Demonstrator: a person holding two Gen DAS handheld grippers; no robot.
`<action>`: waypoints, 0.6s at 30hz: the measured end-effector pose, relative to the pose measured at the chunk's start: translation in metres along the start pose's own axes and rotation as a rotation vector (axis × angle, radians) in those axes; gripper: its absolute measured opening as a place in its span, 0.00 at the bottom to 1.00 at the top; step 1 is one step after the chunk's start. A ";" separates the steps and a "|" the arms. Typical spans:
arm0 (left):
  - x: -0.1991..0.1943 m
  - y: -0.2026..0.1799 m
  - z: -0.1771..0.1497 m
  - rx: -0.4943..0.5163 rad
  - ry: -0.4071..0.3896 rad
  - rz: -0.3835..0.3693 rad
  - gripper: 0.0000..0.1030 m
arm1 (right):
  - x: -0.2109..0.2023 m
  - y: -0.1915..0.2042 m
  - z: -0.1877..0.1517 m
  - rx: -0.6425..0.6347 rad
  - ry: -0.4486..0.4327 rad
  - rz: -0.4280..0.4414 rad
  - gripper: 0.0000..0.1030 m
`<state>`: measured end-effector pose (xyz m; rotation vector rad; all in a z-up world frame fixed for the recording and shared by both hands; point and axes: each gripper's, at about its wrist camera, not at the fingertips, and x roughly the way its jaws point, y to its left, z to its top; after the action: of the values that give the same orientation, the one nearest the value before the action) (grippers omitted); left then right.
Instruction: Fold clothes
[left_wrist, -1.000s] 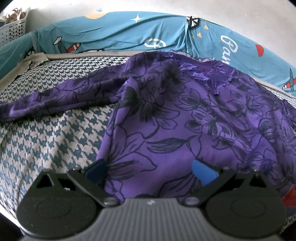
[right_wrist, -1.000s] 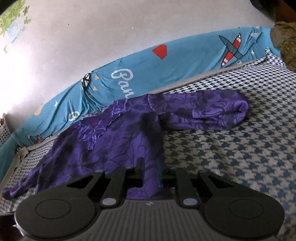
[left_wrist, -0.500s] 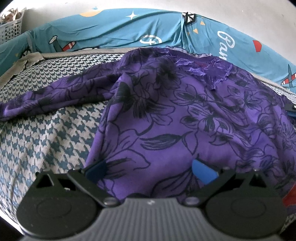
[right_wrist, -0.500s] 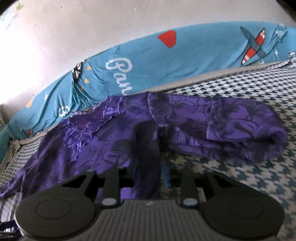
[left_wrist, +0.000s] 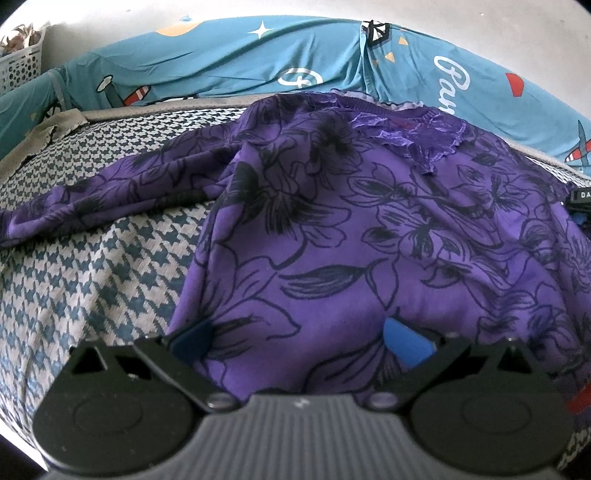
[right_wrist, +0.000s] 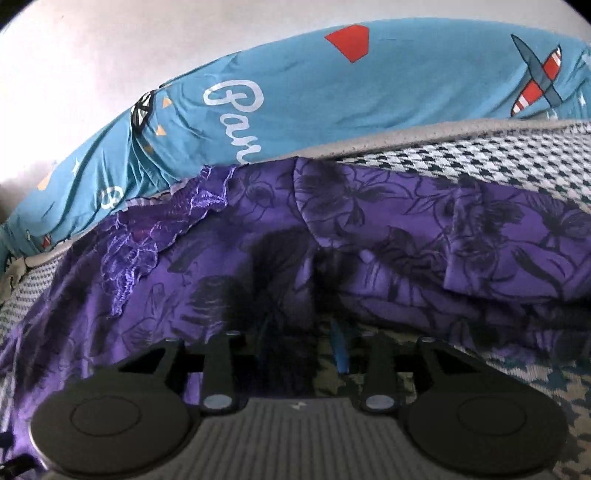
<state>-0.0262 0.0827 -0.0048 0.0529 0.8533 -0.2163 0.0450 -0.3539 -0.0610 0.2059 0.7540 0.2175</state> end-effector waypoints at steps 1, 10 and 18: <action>0.000 0.000 0.000 0.003 -0.001 0.002 1.00 | 0.001 0.000 0.000 0.001 -0.004 0.001 0.35; 0.001 -0.002 -0.001 0.016 -0.008 0.013 1.00 | -0.018 0.001 0.011 -0.016 -0.104 -0.117 0.07; 0.003 -0.002 0.000 0.034 -0.012 0.025 1.00 | -0.016 -0.010 0.015 -0.016 -0.086 -0.317 0.05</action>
<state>-0.0249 0.0805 -0.0073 0.0942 0.8366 -0.2079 0.0455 -0.3689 -0.0427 0.0780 0.6892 -0.0855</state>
